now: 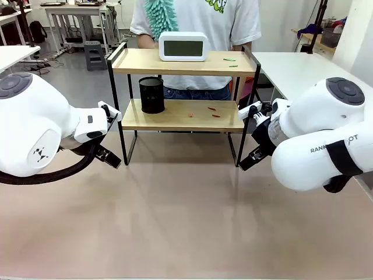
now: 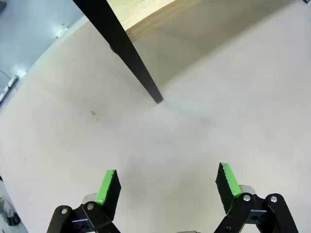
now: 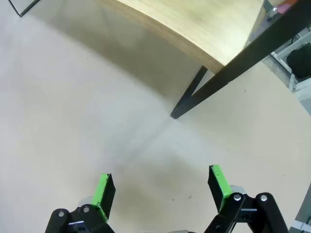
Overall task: Clean the shelf.
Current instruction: Pick up the Duster from the human.
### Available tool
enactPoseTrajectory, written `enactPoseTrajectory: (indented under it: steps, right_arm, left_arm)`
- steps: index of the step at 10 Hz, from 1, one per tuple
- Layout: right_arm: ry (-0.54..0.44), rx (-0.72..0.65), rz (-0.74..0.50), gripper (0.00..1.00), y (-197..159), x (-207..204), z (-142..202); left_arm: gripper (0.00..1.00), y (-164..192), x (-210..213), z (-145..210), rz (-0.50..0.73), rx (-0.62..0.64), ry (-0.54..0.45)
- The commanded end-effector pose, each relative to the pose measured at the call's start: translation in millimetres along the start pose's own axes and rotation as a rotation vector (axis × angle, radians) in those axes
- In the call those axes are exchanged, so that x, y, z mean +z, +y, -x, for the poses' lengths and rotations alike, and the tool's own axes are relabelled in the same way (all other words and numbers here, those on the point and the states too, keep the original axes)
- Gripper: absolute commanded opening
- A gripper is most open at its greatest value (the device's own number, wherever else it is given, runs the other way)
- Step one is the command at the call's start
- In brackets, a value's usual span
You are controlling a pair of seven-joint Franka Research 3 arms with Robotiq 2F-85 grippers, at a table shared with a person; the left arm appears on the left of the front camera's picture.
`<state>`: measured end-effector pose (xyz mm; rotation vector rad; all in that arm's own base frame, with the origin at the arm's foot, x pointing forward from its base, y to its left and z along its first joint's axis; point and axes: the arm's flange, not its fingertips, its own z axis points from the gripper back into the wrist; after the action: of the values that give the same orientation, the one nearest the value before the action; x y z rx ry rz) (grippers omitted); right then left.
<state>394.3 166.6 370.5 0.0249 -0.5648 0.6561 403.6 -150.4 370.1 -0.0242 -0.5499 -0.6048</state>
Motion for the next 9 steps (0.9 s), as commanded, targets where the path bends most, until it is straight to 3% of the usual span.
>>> enactPoseTrajectory:
  steps: [1, 9]
  right_arm:
    - [0.000, 0.000, 0.000, 1.00, 0.0, 0.0, 0.0]
    - [0.000, 0.000, 0.000, 1.00, 0.0, 0.0, 0.0]
  left_arm:
    - [1.00, 0.0, 0.1, -0.1, 0.000, 0.000, 0.000]
    - [1.00, 0.0, 0.1, -0.1, 0.000, 0.000, 0.000]
